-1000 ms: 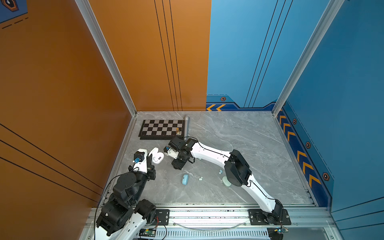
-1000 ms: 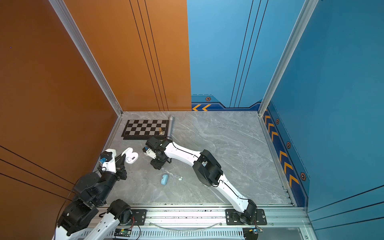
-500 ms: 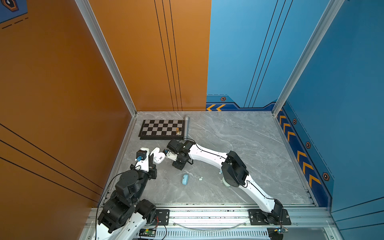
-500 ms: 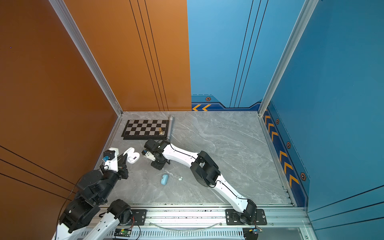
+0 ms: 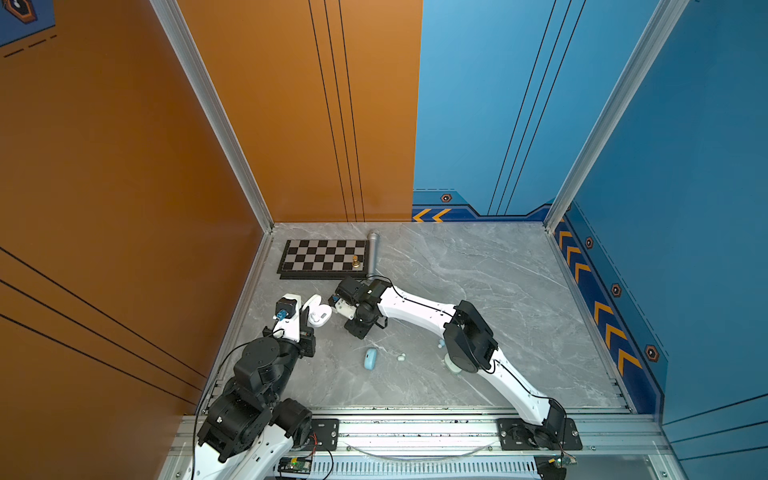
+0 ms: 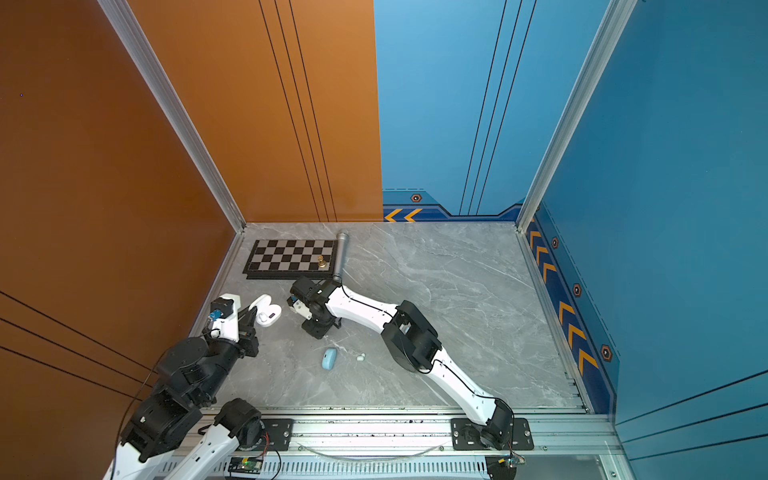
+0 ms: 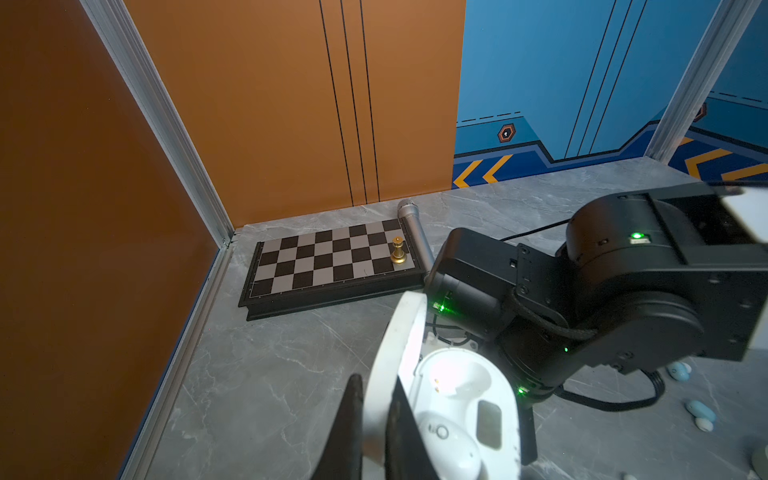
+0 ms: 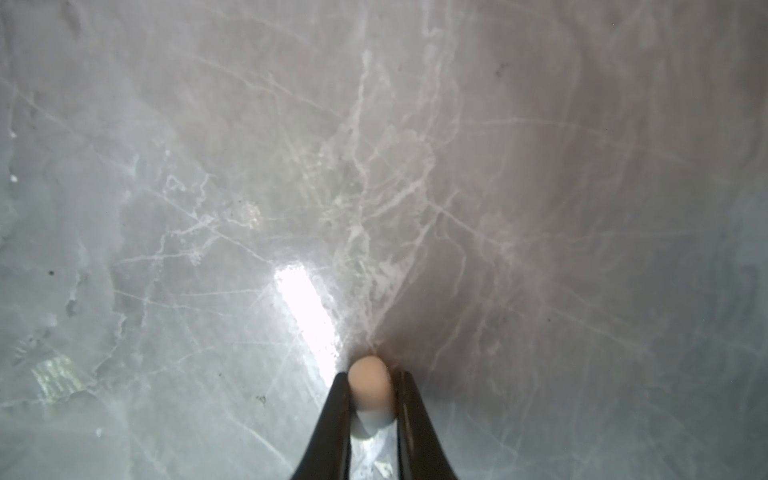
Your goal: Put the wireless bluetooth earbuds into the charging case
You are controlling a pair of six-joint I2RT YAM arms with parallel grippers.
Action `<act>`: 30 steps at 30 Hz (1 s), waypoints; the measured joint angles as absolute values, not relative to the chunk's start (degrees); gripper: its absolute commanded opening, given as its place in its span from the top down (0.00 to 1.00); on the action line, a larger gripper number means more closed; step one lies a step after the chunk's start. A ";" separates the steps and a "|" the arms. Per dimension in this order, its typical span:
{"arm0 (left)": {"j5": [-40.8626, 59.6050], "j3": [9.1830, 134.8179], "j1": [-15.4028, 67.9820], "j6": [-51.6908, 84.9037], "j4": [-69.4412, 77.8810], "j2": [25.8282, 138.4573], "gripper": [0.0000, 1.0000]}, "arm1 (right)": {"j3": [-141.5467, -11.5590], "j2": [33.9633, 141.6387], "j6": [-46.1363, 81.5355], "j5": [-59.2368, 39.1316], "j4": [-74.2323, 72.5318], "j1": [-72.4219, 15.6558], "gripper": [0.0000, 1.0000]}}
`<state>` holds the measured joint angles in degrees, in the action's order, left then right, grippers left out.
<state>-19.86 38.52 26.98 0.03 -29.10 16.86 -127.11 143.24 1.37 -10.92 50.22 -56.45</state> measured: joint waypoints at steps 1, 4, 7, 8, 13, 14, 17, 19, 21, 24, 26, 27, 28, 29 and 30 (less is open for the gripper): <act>-19.40 38.52 27.00 0.01 -28.64 17.21 1.00 | -126.82 142.78 3.05 -11.16 50.22 -55.72 0.91; -16.73 38.52 27.00 -0.23 -26.89 18.55 1.00 | -123.20 138.61 8.78 -11.70 50.22 -52.84 0.92; -10.96 38.46 26.98 -0.80 -24.45 21.02 1.00 | -115.28 130.17 14.83 -11.73 49.58 -49.12 0.92; -9.04 38.41 27.00 -0.84 -23.46 21.96 1.00 | -112.60 127.44 16.23 -11.70 49.41 -48.14 0.91; 2.39 37.21 27.20 -1.02 -15.66 29.82 1.00 | -95.02 111.28 22.61 -11.64 47.97 -41.34 0.89; 3.66 36.84 27.44 -0.99 -13.96 31.24 1.00 | -92.38 109.40 23.14 -11.68 47.86 -40.16 0.89; 6.90 35.66 29.15 -0.82 -7.84 36.62 1.00 | -85.14 106.00 24.27 -11.73 47.79 -36.21 0.88; 8.05 35.59 30.81 -0.80 -3.99 40.58 1.00 | -81.91 105.86 24.45 -11.73 47.75 -33.67 0.88; 8.56 35.59 32.32 -0.71 -0.93 43.83 1.00 | -80.29 106.26 24.45 -11.73 47.86 -31.97 0.87; 8.64 35.62 34.57 -0.56 2.52 47.00 1.00 | -80.18 107.55 24.25 -11.75 47.42 -30.72 0.87; 8.62 35.62 36.10 -0.56 4.14 48.21 1.00 | -80.40 108.97 24.21 -11.77 47.31 -30.44 0.87; 8.56 35.62 36.84 -0.58 4.80 48.58 1.00 | -80.53 110.00 24.03 -11.79 47.29 -30.35 0.87; 8.43 35.62 37.34 -0.58 5.28 48.77 1.00 | -80.62 110.91 24.01 -11.81 47.29 -30.28 0.87; 8.32 35.62 37.89 -0.58 5.80 48.88 1.00 | -80.75 112.16 23.86 -11.88 47.27 -30.20 0.86; 8.12 35.62 38.33 -0.58 6.28 48.88 1.00 | -80.86 113.19 23.83 -11.97 47.22 -30.17 0.86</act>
